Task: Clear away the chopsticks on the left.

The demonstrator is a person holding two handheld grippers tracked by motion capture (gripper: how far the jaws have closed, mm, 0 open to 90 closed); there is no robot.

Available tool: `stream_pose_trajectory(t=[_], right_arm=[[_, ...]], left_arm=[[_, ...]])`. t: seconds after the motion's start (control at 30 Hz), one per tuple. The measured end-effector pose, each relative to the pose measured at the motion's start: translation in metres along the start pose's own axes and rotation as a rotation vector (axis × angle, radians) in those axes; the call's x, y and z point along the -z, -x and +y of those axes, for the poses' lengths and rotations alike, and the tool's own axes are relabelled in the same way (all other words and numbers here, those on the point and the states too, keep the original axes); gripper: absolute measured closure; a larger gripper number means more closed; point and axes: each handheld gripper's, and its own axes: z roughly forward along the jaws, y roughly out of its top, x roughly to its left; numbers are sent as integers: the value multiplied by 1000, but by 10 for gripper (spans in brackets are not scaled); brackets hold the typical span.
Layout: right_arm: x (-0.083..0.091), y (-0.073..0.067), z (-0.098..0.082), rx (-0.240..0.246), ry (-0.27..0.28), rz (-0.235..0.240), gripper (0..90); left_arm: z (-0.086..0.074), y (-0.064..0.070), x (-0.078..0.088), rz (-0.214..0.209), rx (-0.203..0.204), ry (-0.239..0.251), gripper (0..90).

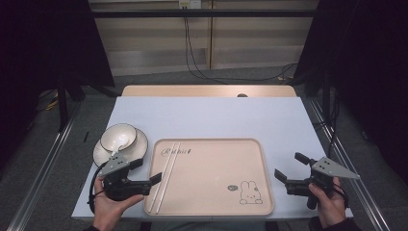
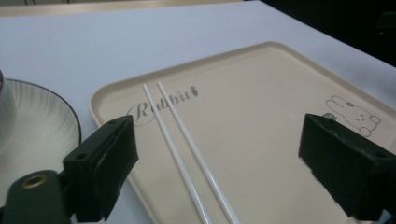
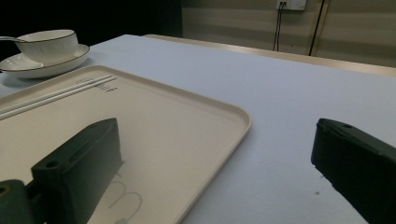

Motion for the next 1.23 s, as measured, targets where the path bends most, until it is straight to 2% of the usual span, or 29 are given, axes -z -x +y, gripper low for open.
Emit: stream_pose_trajectory(t=[0.07,0.13,0.2,0.23,0.3,0.37,0.57,0.6,0.7,0.8,0.83,0.93,1.07,1.13,1.2,1.23], right_arm=[[0,0,0,0,0,-1,14],[0,0,0,2,0,0,14],[0,0,0,0,1,0,14],[0,0,0,-2,0,0,14],[0,0,0,-1,1,-1,14],[0,0,0,-1,2,-5,14],[1,1,0,1,12,-5,14],[1,1,0,5,11,-1,12],[2,0,0,5,20,2,8],[2,0,0,-2,26,0,6],[3,1,0,8,29,1,5],[4,1,0,9,40,2,3],[5,2,1,9,54,-1,3],[5,2,0,10,56,-1,2],[4,3,0,11,53,-17,0],[4,4,-1,10,53,-17,0]], left_arm=[[0,-3,7,6,-35,36,51],[-1,-5,13,43,-72,51,46],[-3,-8,19,21,-60,62,42],[-4,-10,22,26,-52,65,36],[-8,-11,29,31,-69,88,35],[-12,-13,35,27,-82,92,26],[-23,-17,50,92,-101,155,25],[-25,-18,54,96,-94,177,21],[-30,-22,60,113,-37,231,13],[-34,-21,62,129,-17,230,13],[-35,-21,62,120,-10,232,13],[-38,-22,67,129,-13,234,14],[-44,-29,75,137,32,241,13],[-45,-33,76,132,67,260,13],[-44,-35,74,116,64,250,13],[-44,-35,72,123,68,248,13]])
